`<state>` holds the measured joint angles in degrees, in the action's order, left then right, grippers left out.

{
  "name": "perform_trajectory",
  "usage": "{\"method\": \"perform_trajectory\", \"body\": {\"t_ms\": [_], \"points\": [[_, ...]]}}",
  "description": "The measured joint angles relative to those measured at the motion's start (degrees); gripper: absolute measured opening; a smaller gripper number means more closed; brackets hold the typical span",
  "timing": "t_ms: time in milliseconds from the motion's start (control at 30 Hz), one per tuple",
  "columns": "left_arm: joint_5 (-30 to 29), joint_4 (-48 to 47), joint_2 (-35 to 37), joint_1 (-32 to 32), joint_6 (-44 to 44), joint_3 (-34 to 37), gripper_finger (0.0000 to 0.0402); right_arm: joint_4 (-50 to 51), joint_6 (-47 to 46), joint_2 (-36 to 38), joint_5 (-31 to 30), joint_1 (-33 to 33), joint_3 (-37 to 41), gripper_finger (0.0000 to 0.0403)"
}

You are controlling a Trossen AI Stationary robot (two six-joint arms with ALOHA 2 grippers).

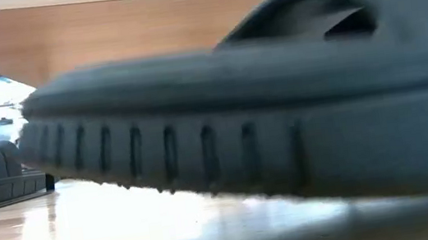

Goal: Pick and place slides into the shelf
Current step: Put the black slipper under the shelf

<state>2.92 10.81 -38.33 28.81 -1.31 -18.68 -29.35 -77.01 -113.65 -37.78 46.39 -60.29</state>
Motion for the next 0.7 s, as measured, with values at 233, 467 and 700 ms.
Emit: {"method": "perform_trajectory", "body": {"t_ms": [233, 467, 700], "points": [[0.0, -0.02, 0.0, 0.0, 0.0, 0.0, 0.0035, 0.01, 1.17, 0.0, 0.33, -1.01, -0.02, 0.014], [0.0, -0.02, 0.0, -0.01, 0.01, 0.0, 0.0035, 2.25, -3.34, 0.0, 0.61, -0.96, -0.02, 0.0138], [0.0, -0.02, 0.0, -0.01, 0.01, 0.0, 0.0035, 12.58, -4.42, 0.0, 3.26, -1.31, -3.96, 0.0115]]}}
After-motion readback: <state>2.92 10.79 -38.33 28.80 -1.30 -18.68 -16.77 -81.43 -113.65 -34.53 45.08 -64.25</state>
